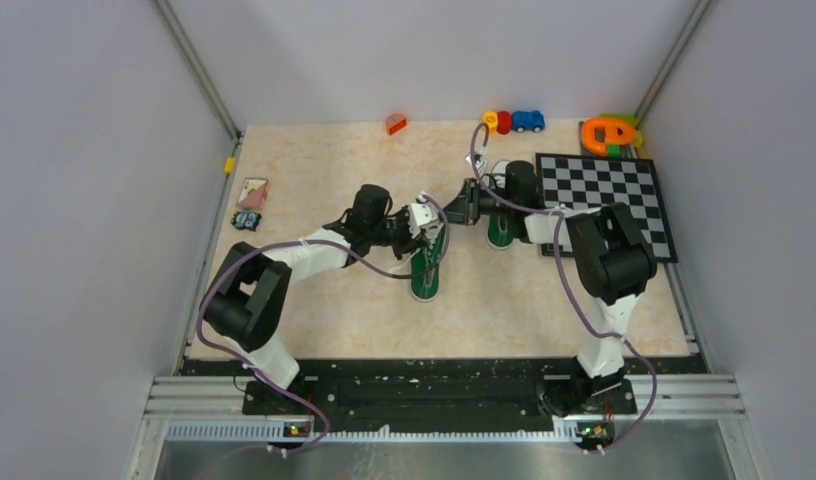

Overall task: Tie the shoes
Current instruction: Wrap the shoelace around the shoelace.

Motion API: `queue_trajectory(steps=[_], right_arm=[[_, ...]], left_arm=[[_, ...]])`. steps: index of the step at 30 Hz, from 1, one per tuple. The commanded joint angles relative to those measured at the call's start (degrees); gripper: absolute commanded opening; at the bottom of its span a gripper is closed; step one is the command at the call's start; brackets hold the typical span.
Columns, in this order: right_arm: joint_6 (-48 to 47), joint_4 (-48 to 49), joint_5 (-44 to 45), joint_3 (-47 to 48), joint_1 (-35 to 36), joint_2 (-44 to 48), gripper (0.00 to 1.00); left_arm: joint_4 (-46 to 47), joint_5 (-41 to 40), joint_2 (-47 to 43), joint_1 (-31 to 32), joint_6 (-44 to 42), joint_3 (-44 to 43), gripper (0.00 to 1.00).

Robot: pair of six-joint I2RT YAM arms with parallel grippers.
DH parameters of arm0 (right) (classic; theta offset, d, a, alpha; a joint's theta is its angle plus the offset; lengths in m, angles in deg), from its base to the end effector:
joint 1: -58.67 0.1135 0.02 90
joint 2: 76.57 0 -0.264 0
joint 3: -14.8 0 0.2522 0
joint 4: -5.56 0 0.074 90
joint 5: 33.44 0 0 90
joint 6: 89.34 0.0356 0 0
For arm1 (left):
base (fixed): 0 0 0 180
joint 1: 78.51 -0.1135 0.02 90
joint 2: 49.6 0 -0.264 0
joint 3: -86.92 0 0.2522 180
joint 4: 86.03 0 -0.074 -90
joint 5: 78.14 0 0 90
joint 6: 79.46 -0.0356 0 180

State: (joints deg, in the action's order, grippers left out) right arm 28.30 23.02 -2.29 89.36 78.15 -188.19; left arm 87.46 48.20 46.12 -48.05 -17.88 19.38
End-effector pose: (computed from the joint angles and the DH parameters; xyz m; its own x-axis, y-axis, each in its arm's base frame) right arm 0.3722 0.1640 0.1759 -0.7128 0.0024 -0.7014 -0.6794 0.2457 0.6914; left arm 0.2936 -0.1972 0.1986 -0.0372 0.4666 -0.8837 0.9620 0.2561 0.0947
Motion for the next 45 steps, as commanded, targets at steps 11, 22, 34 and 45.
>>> queue_trajectory(steps=[11, 22, 34, 45], right_arm=[[32.57, 41.95, 5.10, -12.71, 0.32, -0.14, 0.00], [30.07, 36.97, 14.71, -18.92, 0.22, 3.15, 0.00], [22.55, 32.58, 12.96, -17.90, 2.82, 4.04, 0.00], [23.28, 43.77, 11.48, -20.28, 2.93, 0.74, 0.05]], left_arm=[[-2.55, -0.70, -2.16, 0.03, -1.79, -1.86, 0.00], [-2.85, -0.50, -2.20, 0.04, -2.50, -1.69, 0.00], [-0.83, 0.98, -3.09, 0.02, -1.25, -0.45, 0.00], [2.46, 1.18, -2.41, -0.06, 1.56, 0.03, 0.00]])
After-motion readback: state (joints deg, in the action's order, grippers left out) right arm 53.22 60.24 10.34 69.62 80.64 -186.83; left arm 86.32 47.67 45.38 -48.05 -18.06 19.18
